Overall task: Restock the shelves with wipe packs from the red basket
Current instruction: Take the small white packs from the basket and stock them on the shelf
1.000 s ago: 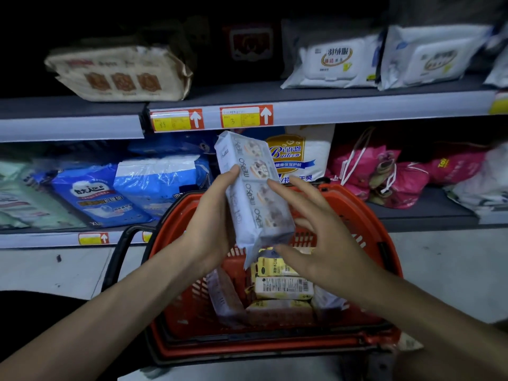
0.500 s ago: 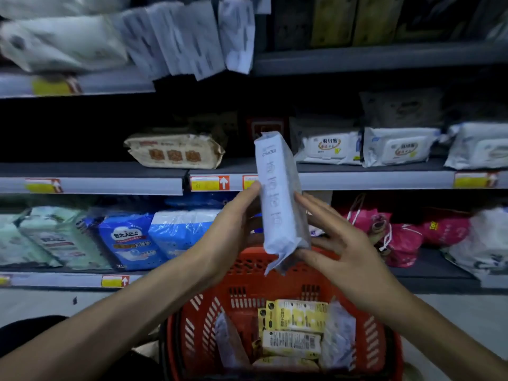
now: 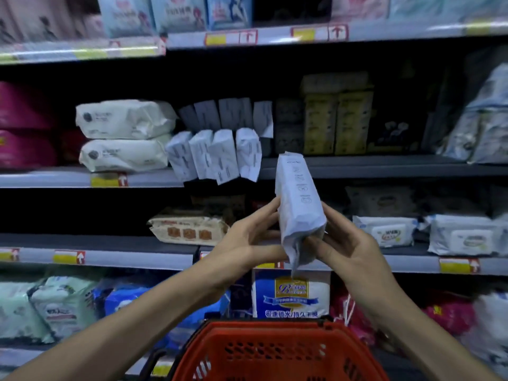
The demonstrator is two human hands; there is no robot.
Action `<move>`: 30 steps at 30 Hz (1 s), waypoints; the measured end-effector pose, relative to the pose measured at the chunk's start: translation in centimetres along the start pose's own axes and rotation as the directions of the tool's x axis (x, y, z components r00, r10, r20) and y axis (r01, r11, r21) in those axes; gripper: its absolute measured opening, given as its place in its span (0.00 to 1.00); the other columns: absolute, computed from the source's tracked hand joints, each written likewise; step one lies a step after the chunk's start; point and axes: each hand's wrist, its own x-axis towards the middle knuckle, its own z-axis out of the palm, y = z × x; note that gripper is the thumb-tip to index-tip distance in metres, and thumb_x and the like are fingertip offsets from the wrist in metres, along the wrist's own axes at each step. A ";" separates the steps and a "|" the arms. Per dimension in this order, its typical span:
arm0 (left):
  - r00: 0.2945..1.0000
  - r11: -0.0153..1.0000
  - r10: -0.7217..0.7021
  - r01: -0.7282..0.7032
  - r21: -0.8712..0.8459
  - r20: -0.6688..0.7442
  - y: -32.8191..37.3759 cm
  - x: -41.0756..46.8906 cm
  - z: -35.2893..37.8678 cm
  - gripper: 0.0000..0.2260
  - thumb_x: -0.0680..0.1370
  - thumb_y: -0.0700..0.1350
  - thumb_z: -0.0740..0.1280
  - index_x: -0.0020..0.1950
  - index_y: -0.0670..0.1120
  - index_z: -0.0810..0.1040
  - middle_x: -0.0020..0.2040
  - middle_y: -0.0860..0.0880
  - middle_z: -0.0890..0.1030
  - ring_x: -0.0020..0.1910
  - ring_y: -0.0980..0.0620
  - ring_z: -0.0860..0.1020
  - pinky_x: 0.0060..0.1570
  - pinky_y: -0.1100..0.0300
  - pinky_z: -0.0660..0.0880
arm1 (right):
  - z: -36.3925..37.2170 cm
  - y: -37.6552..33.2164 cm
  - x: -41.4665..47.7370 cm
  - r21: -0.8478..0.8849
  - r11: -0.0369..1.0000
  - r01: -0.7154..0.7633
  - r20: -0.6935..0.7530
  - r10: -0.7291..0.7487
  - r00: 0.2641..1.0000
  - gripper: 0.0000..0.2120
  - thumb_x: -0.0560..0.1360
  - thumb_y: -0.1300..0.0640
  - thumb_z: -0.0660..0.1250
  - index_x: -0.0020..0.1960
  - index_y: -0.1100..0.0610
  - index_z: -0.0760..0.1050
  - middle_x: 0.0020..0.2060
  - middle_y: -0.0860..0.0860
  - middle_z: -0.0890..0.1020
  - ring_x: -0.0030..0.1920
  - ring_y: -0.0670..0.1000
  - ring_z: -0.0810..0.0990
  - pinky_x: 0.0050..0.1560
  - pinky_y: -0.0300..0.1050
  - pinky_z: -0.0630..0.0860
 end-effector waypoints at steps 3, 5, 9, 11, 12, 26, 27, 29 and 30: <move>0.994 0.991 0.094 -0.087 0.101 -0.064 1.0 1.4 -0.4 0.35 0.78 0.37 0.74 0.81 0.57 0.65 0.66 0.56 0.82 0.63 0.51 0.82 0.64 0.53 0.79 | 0.0 -1.0 1.7 -0.034 0.998 0.051 -0.028 -0.052 0.998 0.27 0.75 0.60 0.69 0.73 0.47 0.72 0.62 0.36 0.82 0.62 0.38 0.81 0.53 0.33 0.79; 0.982 0.979 0.145 -0.125 0.158 -0.123 1.5 2.5 -0.7 0.31 0.79 0.37 0.73 0.79 0.54 0.70 0.63 0.54 0.84 0.60 0.51 0.84 0.63 0.55 0.80 | 0.1 -1.1 3.2 -0.080 0.993 0.085 -0.045 -0.088 0.995 0.25 0.78 0.60 0.68 0.74 0.48 0.72 0.61 0.37 0.83 0.61 0.40 0.82 0.52 0.35 0.80; 0.925 0.923 0.289 -0.200 0.329 -0.247 2.0 5.0 -1.7 0.21 0.80 0.37 0.72 0.70 0.53 0.80 0.58 0.57 0.87 0.59 0.58 0.84 0.61 0.51 0.81 | 0.9 -0.4 6.9 -0.104 0.983 0.153 -0.095 -0.163 0.982 0.25 0.80 0.63 0.67 0.75 0.51 0.71 0.60 0.41 0.84 0.60 0.41 0.82 0.52 0.36 0.80; 0.877 0.898 0.330 -0.177 0.403 -0.350 2.2 6.4 -2.0 0.19 0.81 0.39 0.70 0.67 0.58 0.83 0.52 0.59 0.87 0.52 0.59 0.85 0.53 0.51 0.83 | 1.4 0.3 9.3 -0.099 0.980 0.173 -0.131 -0.186 0.974 0.24 0.81 0.64 0.67 0.76 0.53 0.71 0.62 0.45 0.84 0.62 0.43 0.82 0.54 0.37 0.81; 0.854 0.891 0.343 -0.164 0.423 -0.391 2.4 7.0 -2.2 0.18 0.81 0.40 0.70 0.66 0.59 0.83 0.49 0.59 0.87 0.46 0.58 0.85 0.47 0.51 0.84 | 1.6 0.6 10.5 -0.105 0.977 0.187 -0.140 -0.201 0.970 0.24 0.81 0.63 0.67 0.76 0.54 0.71 0.64 0.46 0.83 0.64 0.44 0.81 0.57 0.38 0.80; 0.648 0.586 0.366 0.398 0.706 -0.669 -0.7 13.6 -3.7 0.05 0.78 0.49 0.66 0.47 0.48 0.76 0.41 0.52 0.79 0.39 0.46 0.75 0.35 0.54 0.65 | 2.9 6.0 19.2 -0.432 0.902 -0.012 -0.305 -0.134 0.943 0.18 0.79 0.46 0.67 0.68 0.46 0.79 0.53 0.46 0.86 0.58 0.47 0.83 0.57 0.46 0.81; 0.647 0.582 0.376 0.393 0.712 -0.664 -0.9 13.7 -3.8 0.05 0.78 0.48 0.65 0.46 0.49 0.75 0.39 0.53 0.78 0.38 0.47 0.75 0.33 0.54 0.64 | 3.0 5.7 19.1 -0.472 0.881 -0.028 -0.317 -0.140 0.938 0.19 0.77 0.44 0.65 0.66 0.45 0.79 0.49 0.48 0.86 0.56 0.50 0.83 0.54 0.47 0.82; 0.647 0.586 0.408 0.356 0.728 -0.644 -1.3 13.6 -3.8 0.04 0.78 0.47 0.65 0.45 0.49 0.75 0.38 0.52 0.79 0.37 0.46 0.77 0.32 0.55 0.65 | 2.9 5.2 19.0 -0.495 0.868 -0.040 -0.308 -0.132 0.942 0.15 0.78 0.46 0.65 0.64 0.45 0.80 0.45 0.46 0.86 0.50 0.49 0.84 0.50 0.49 0.82; 0.649 0.589 0.423 0.334 0.736 -0.633 -1.3 13.7 -3.8 0.03 0.78 0.47 0.65 0.44 0.49 0.74 0.38 0.52 0.80 0.37 0.46 0.78 0.32 0.55 0.66 | 2.8 4.9 18.9 -0.489 0.871 -0.040 -0.304 -0.128 0.944 0.12 0.79 0.50 0.66 0.62 0.45 0.81 0.44 0.45 0.86 0.49 0.48 0.84 0.50 0.49 0.82</move>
